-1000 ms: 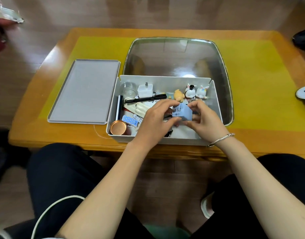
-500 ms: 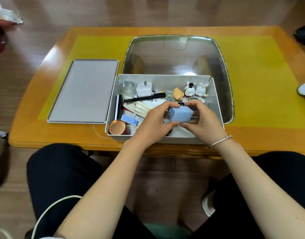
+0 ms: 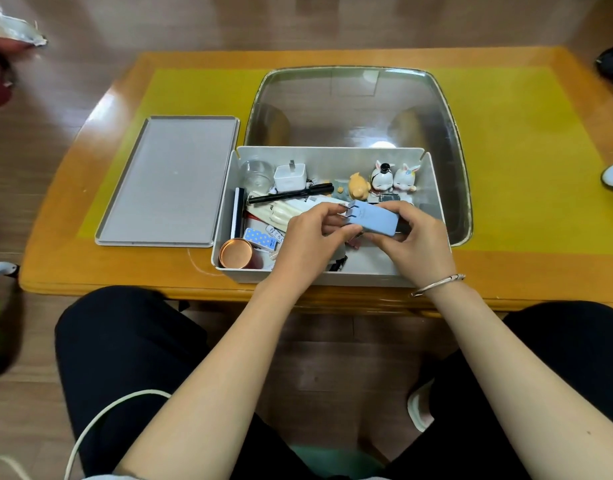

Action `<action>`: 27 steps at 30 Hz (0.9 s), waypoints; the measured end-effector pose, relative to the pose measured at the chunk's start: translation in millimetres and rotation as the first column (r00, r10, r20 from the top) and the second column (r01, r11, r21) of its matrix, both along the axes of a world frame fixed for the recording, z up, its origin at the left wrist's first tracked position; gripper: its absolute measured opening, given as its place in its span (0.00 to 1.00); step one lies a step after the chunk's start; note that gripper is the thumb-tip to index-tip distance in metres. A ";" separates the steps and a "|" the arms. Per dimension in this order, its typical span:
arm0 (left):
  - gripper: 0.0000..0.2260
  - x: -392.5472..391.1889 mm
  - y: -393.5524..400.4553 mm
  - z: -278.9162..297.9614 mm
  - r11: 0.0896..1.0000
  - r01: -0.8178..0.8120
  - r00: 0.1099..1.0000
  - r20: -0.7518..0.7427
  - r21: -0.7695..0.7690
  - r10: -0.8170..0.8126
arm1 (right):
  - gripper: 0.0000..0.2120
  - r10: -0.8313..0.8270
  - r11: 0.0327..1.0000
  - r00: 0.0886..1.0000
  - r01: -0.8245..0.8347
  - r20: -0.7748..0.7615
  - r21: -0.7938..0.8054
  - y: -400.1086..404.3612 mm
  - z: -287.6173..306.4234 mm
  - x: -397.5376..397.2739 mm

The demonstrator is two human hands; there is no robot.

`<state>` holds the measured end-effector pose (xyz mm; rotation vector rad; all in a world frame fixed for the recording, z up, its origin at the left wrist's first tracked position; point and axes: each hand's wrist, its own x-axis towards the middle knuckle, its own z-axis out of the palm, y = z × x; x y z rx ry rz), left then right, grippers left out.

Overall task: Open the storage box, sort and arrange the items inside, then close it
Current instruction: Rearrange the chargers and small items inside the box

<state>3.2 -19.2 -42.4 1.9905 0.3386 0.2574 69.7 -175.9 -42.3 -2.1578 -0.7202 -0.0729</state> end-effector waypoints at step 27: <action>0.12 0.4 -1.1 -0.4 0.987 -0.102 0.995 0.002 0.121 0.102 | 0.20 0.048 0.998 0.985 -0.039 0.165 -0.057 -0.6 -3.4 -4.6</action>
